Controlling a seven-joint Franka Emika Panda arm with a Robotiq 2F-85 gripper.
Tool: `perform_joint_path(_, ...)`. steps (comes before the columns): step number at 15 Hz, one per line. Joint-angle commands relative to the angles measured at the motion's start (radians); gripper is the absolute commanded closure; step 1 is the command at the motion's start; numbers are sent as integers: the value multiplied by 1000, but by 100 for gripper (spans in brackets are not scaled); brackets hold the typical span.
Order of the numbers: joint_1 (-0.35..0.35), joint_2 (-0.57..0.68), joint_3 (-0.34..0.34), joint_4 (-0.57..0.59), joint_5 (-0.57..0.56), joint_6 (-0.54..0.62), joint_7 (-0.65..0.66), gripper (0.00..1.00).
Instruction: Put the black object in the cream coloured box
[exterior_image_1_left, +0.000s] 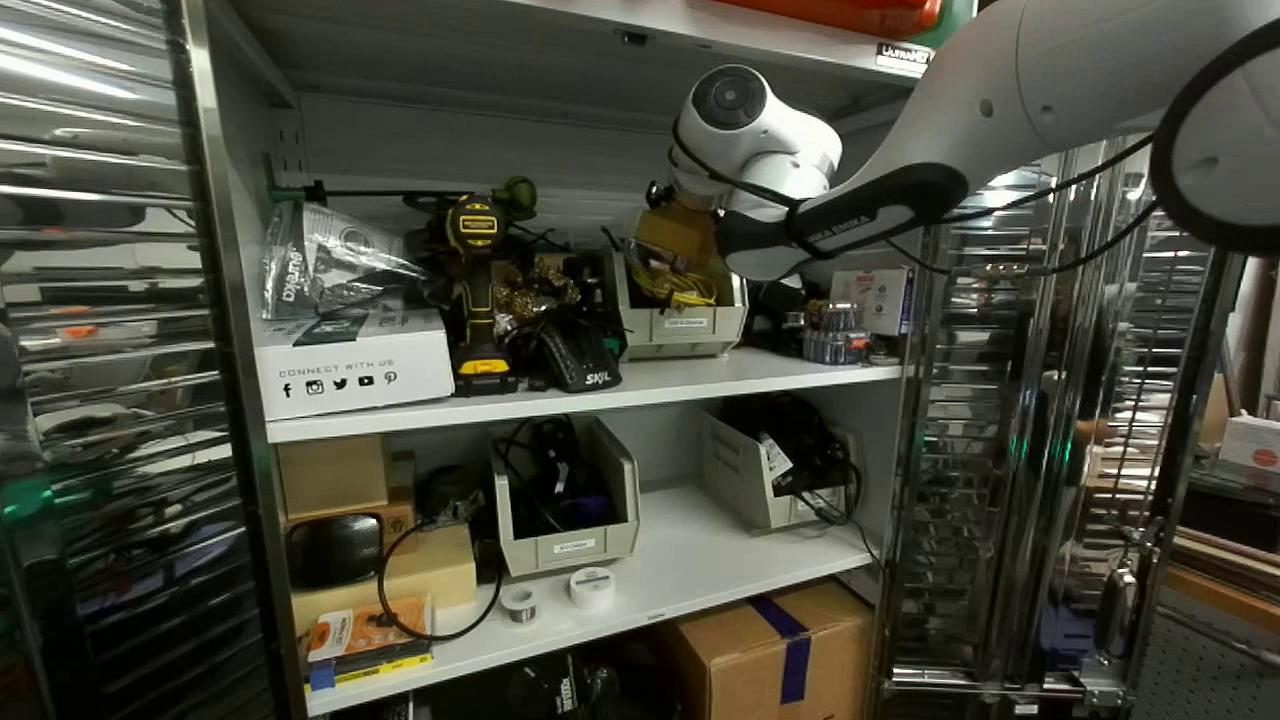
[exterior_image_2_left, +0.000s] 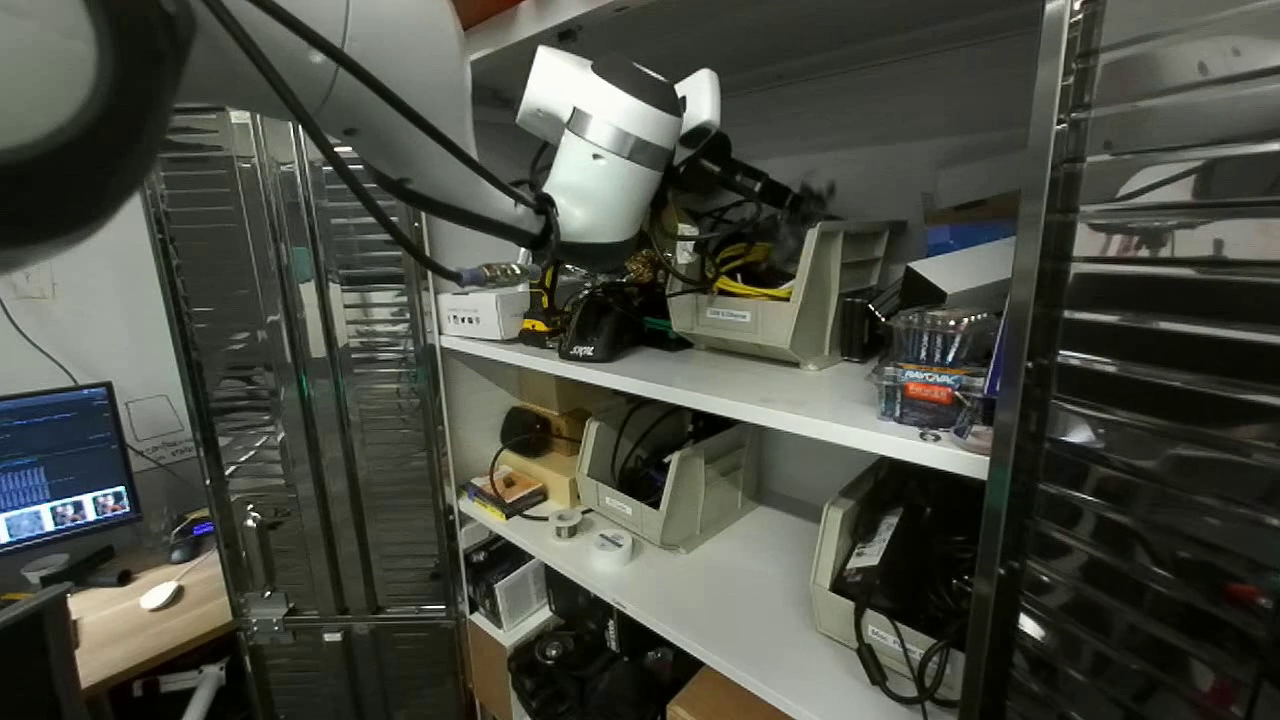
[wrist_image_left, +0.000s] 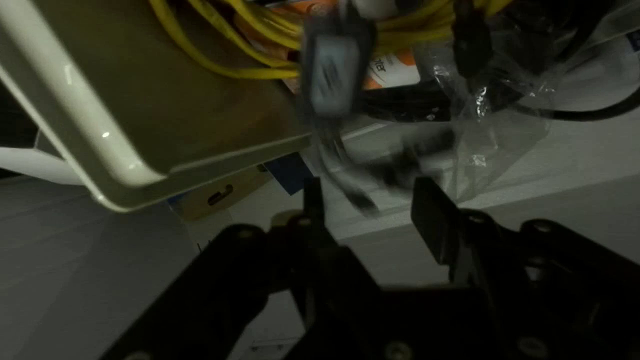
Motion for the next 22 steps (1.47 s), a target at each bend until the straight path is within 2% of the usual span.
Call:
perform_joint_path(1,-21,83,48,153,94,-67,-100,17)
perform_joint_path(3,-26,83,71,171,142,-86,-141,1)
perform_joint_path(8,-30,-11,129,84,225,-106,-213,0)
perform_joint_path(16,-53,-311,216,-304,346,-333,-397,0)
perform_joint_path(21,-89,-511,271,-560,587,-455,-632,0)
perform_joint_path(22,-71,-553,248,-610,667,-460,-692,0)
